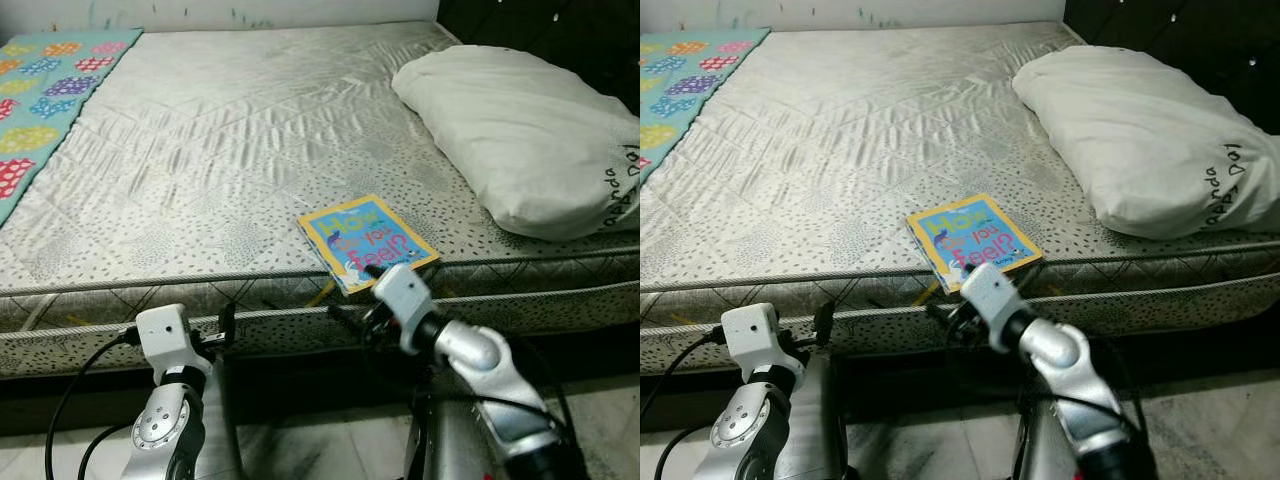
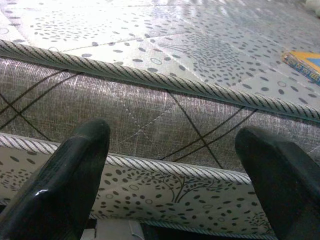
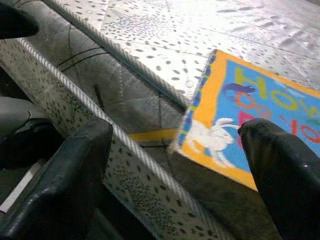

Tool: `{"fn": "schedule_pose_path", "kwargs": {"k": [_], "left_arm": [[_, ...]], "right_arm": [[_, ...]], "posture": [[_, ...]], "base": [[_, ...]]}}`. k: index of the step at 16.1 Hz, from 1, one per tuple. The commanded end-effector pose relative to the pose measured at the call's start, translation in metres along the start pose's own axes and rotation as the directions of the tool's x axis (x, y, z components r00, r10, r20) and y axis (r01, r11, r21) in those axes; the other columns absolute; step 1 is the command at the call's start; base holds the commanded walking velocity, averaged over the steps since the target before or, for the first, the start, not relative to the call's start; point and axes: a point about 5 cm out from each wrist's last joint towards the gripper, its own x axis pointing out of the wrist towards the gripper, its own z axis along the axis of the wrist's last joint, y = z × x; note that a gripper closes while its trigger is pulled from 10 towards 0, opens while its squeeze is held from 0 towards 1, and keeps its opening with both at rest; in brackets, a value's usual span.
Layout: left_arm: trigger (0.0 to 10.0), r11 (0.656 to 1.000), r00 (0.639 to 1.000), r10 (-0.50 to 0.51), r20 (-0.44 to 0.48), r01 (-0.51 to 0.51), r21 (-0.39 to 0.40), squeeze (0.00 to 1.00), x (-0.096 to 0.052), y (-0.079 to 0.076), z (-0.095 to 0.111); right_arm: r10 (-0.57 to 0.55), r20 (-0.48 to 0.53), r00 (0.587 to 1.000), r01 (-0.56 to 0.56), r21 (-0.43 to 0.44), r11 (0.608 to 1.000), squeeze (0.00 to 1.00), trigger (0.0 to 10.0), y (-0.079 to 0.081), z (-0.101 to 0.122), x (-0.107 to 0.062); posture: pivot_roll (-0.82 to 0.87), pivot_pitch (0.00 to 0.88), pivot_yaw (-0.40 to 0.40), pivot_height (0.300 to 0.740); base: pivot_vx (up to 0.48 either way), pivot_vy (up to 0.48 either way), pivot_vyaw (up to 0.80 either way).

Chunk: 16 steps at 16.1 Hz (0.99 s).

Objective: Clean up the room

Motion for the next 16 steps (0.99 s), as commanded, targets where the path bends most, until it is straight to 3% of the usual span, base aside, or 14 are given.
{"fn": "schedule_pose_path", "kwargs": {"k": [1, 2, 3, 4, 5, 7, 8, 9, 10, 13, 16], "left_arm": [[10.0, 1.0, 1.0, 0.0, -0.004, 0.0, 0.005, 0.0, 0.001, -0.001, -0.001], [10.0, 1.0, 1.0, 0.003, -0.003, -0.003, 0.003, 0.0, 0.001, -0.001, -0.001], [10.0, 1.0, 1.0, 0.004, -0.003, -0.004, 0.003, 0.0, 0.001, -0.001, -0.001], [10.0, 1.0, 1.0, 0.004, -0.002, -0.004, 0.002, 0.0, 0.001, -0.001, -0.001], [10.0, 1.0, 1.0, 0.003, -0.002, -0.003, 0.003, 0.0, 0.001, -0.001, -0.001], [10.0, 1.0, 1.0, 0.0, -0.003, 0.0, 0.005, 0.0, 0.002, -0.001, -0.001], [10.0, 1.0, 1.0, 0.001, -0.003, -0.001, 0.006, 0.0, 0.002, 0.0, -0.001], [10.0, 1.0, 1.0, 0.004, -0.001, -0.004, 0.006, 0.0, 0.002, 0.0, 0.0], [10.0, 1.0, 1.0, 0.007, 0.0, -0.007, 0.006, 0.0, 0.002, 0.001, 0.0], [10.0, 1.0, 1.0, 0.01, -0.001, -0.01, 0.005, 0.0, 0.002, 0.001, 0.0], [10.0, 1.0, 1.0, 0.01, -0.003, -0.01, 0.005, 0.0, 0.002, 0.001, 0.0]], "right_arm": [[-0.026, 0.007, 1.0, 0.026, -0.017, 1.0, 0.0, 10.0, -0.003, 0.003, -0.001], [-0.142, -0.024, 0.99, 0.142, -0.028, 0.99, 0.78, 10.0, -0.02, -0.006, -0.005], [-0.186, -0.033, 0.982, 0.185, -0.028, 0.982, 0.78, 10.0, -0.026, -0.008, -0.008], [-0.242, -0.054, 0.969, 0.241, -0.019, 0.97, 1.0, 10.0, -0.035, -0.012, -0.01], [-0.285, -0.094, 0.954, 0.285, -0.016, 0.958, 1.0, 10.0, -0.044, -0.019, -0.014], [-0.294, -0.17, 0.94, 0.296, -0.02, 0.955, 1.0, 10.0, -0.047, -0.031, -0.017], [-0.287, -0.186, 0.94, 0.289, -0.017, 0.957, 0.94, 10.0, -0.046, -0.036, -0.017], [-0.282, -0.19, 0.941, 0.288, 0.002, 0.958, 0.0, 9.7, -0.045, -0.039, -0.018], [-0.293, -0.192, 0.937, 0.307, 0.046, 0.951, 0.0, 0.0, -0.045, -0.043, -0.019], [-0.287, -0.208, 0.935, 0.305, 0.057, 0.951, 0.0, 0.0, -0.048, -0.046, -0.021], [-0.172, -0.159, 0.972, 0.191, 0.112, 0.975, 0.0, 0.0, -0.048, -0.038, -0.023]], "posture": [[0.0, 0.0, -0.001, 0.417], [0.0, 0.0, -0.001, 0.417], [0.0, 0.0, -0.001, 0.417], [0.0, 0.0, -0.001, 0.417], [0.0, 0.0, -0.001, 0.417], [0.0, 0.0, 0.004, 0.417], [0.0, 0.0, 0.004, 0.417], [0.0, 0.0, 0.004, 0.417], [0.01, 0.0, 0.003, 0.417], [0.01, 0.0, 0.006, 0.417], [0.01, 0.0, 0.006, 0.417]], "base": [[0.0, 0.0, 0.0], [0.0, 0.0, 0.0], [0.0, 0.0, 0.0], [0.0, 0.0, 0.0], [0.0, 0.0, 0.0], [0.0, 0.0, 0.0], [0.0, 0.0, 0.0], [0.0, 0.0, 0.0], [0.0, 0.0, 0.0], [0.0, 0.0, 0.0], [0.0, 0.0, 0.0]]}}
